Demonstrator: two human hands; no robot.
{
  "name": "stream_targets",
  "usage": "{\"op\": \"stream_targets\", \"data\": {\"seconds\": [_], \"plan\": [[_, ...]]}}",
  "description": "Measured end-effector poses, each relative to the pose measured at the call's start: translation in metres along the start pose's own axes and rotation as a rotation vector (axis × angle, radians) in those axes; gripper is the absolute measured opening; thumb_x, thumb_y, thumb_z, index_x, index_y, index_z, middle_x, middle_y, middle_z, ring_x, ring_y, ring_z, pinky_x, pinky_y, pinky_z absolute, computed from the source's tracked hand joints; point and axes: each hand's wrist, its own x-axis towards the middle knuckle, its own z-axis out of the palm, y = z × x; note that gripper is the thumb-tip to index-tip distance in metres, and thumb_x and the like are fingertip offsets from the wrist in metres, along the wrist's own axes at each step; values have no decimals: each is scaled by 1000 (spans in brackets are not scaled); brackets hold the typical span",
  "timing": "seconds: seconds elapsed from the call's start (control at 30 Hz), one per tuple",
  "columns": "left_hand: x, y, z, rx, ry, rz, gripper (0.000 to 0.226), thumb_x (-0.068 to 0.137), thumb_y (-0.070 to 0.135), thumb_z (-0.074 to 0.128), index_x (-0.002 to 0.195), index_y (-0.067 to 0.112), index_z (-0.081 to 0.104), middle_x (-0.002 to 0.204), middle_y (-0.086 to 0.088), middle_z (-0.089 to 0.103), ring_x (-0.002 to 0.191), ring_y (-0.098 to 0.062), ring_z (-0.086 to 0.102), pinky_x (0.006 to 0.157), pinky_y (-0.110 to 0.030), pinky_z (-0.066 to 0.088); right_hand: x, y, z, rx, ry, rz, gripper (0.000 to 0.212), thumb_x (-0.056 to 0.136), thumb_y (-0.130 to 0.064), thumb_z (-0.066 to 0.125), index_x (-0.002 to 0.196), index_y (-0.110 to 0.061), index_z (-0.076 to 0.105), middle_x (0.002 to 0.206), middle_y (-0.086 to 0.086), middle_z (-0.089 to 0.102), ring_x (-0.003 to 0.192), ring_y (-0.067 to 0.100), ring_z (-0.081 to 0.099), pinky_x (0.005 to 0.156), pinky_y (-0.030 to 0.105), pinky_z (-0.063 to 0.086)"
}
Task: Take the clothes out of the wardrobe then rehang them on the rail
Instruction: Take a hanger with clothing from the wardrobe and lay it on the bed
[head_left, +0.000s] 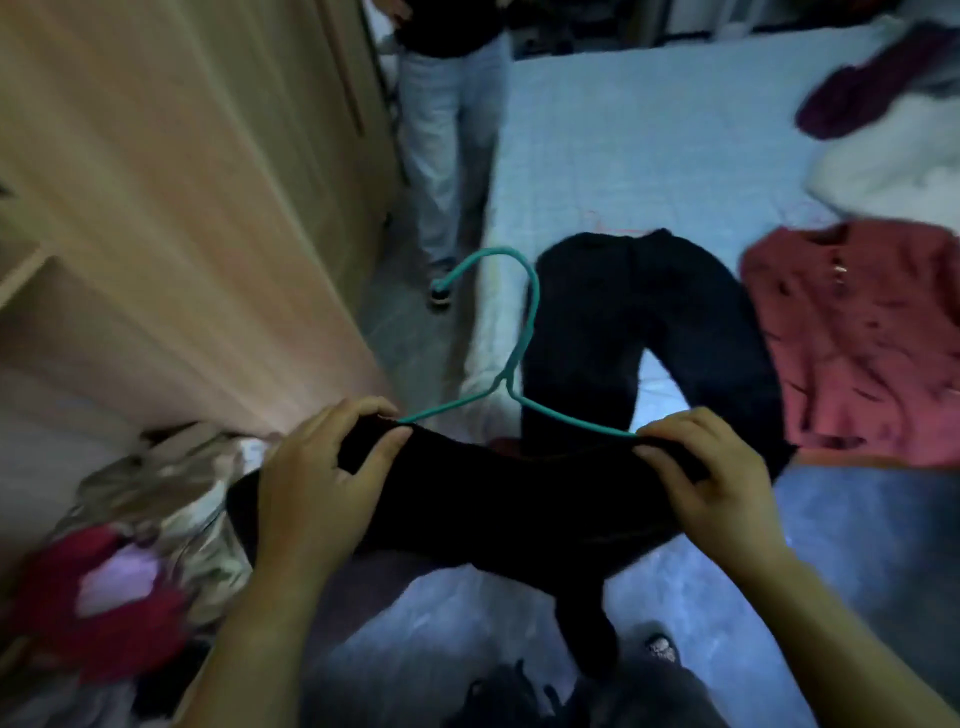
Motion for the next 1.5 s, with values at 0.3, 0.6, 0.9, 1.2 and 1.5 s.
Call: {"op": "stream_targets", "data": {"seconds": [0.3,0.6,0.9,1.2,1.5], "plan": [[52,175,175,-295,-264,198,15,81,51,55,92,41,59,94,27,62,89,3,56,77,-17,43,-9,132,-191,-281,299,121,21,87,-26,59,87,-9,71,84,-2,60,77,10,57,74,27,46],[166,281,241,-346,-37,285,11,82,41,59,93,37,60,90,27,60,92,2,57,79,-11,41,127,219,-282,-282,320,-7,17,88,-25,60,93,-12,69,89,0,60,85,8,55,83,16,42],[301,264,323,-199,-8,310,17,89,43,51,95,29,56,89,18,58,86,-9,58,76,-35,46,280,327,-228,-315,268,-24,22,86,-29,54,95,-13,66,90,6,58,84,24,55,77,34,41],[431,196,445,39,-204,157,20,92,44,50,102,27,52,98,1,63,91,-25,59,75,-42,47,395,448,-131,-302,22,141,29,84,-36,50,94,-15,67,90,7,61,85,27,57,75,38,44],[439,150,532,367,-522,-166,64,89,62,34,145,31,30,146,-8,38,133,-26,36,105,-54,33,450,525,-46,-347,-523,185,43,89,-30,62,126,-10,56,117,13,60,104,34,56,84,42,47]]}}
